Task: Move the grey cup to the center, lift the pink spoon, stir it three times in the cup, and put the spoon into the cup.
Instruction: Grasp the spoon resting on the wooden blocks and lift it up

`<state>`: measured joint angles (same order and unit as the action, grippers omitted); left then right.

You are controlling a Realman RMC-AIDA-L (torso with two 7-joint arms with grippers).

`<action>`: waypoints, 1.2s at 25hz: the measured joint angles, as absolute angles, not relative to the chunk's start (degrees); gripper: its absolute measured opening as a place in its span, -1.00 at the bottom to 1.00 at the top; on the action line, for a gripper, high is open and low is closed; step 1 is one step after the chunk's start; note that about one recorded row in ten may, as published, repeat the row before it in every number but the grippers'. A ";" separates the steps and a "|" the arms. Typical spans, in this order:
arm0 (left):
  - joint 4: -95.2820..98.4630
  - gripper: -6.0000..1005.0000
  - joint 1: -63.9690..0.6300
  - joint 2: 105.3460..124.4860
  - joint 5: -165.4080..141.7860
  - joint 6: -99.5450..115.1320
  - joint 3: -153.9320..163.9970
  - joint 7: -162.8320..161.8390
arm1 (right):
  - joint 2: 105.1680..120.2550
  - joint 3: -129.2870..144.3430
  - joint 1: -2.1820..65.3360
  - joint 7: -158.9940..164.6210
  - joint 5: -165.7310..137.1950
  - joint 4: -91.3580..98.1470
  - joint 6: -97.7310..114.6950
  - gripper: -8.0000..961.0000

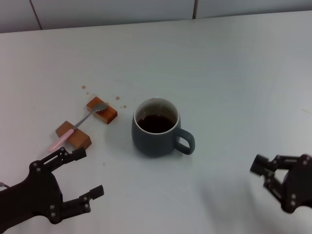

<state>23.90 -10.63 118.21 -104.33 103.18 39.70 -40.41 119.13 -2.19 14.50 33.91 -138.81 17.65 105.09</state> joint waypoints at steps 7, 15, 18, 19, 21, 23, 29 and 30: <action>23.90 0.71 -10.81 118.35 -104.32 103.19 39.63 -40.42 | 119.29 -2.24 14.50 34.51 -141.72 17.05 100.29 -0.46; 23.90 0.71 -10.63 118.39 -103.78 103.26 39.14 -40.26 | 119.21 -2.15 14.73 34.63 -141.74 17.18 101.03 -0.03; 23.90 0.71 -10.55 118.39 -103.71 103.27 39.11 -40.23 | 119.19 -2.12 14.90 34.63 -141.79 17.10 100.84 0.23; 23.90 0.71 -10.50 118.40 -103.70 103.27 39.11 -40.23 | 119.19 -2.12 14.96 34.63 -141.81 17.08 100.84 0.29; 23.82 0.71 -10.43 118.44 -103.69 103.27 39.11 -40.20 | 119.18 -2.13 15.07 34.63 -141.83 17.05 100.87 0.42; 23.39 0.71 -10.37 118.46 -103.69 103.27 39.11 -40.09 | 119.18 -2.14 15.16 34.63 -141.85 17.05 100.91 0.56; 19.54 0.71 -10.30 118.33 -102.59 104.70 35.42 -45.29 | 119.10 -2.18 15.30 34.63 -141.99 17.12 101.24 0.55; 19.15 0.71 -10.29 118.33 -102.07 105.21 34.17 -47.77 | 119.10 -2.19 15.37 34.63 -141.99 17.11 101.27 0.55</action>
<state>19.15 -10.29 118.33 -102.07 105.21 34.17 -47.77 119.10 -2.19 15.38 34.63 -141.99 17.11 101.27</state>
